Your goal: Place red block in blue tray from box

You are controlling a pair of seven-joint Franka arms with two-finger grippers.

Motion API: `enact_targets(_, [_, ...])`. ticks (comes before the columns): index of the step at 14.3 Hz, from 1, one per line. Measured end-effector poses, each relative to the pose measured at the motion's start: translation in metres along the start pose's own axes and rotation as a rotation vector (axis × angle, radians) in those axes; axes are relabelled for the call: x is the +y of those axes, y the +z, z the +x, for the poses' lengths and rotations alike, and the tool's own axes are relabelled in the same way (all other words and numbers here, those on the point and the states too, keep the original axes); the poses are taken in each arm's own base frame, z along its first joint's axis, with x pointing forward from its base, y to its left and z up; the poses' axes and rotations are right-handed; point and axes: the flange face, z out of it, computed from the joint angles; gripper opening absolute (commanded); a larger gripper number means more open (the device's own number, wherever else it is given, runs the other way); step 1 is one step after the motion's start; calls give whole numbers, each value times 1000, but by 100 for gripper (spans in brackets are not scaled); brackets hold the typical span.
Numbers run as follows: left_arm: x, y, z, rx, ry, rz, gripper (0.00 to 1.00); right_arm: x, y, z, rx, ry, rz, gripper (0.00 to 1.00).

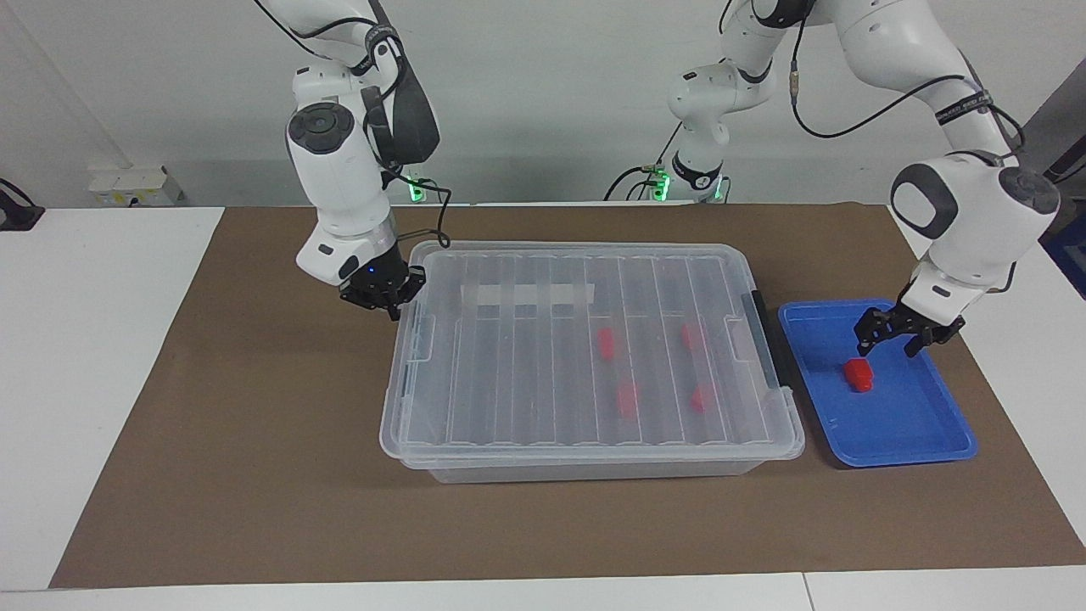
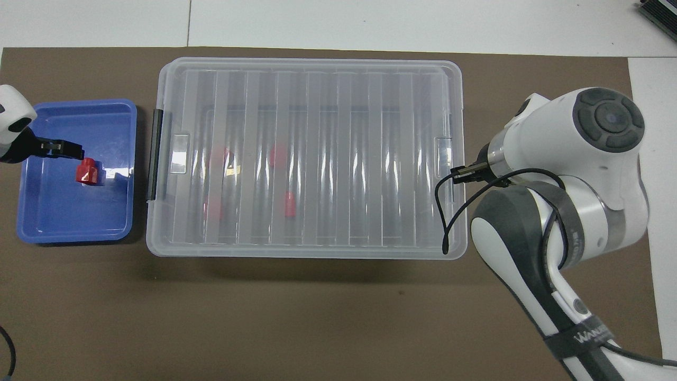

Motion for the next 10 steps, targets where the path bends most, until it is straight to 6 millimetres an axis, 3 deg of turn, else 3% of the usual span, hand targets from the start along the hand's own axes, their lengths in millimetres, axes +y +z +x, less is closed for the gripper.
enact_targets(3, [50,-63,11,4,-6,-7,100,5,-4,1,8,11,0,0])
enact_targets(5, [94,-95,17,15,-21,-15,100,18,-15,-1,24,57,-2,0])
enact_targets(6, [118,-111,15,22,-17,-18,100,27,-21,-3,28,94,-4,20])
enact_targets(7, [144,-128,10,21,-6,-20,100,37,-28,-6,31,136,-5,79])
enact_targets(8, [164,-143,3,18,9,-22,100,47,-34,-9,30,180,-7,100])
enact_targets(10, [183,-158,-9,14,30,-23,100,66,-46,-17,25,253,-11,100])
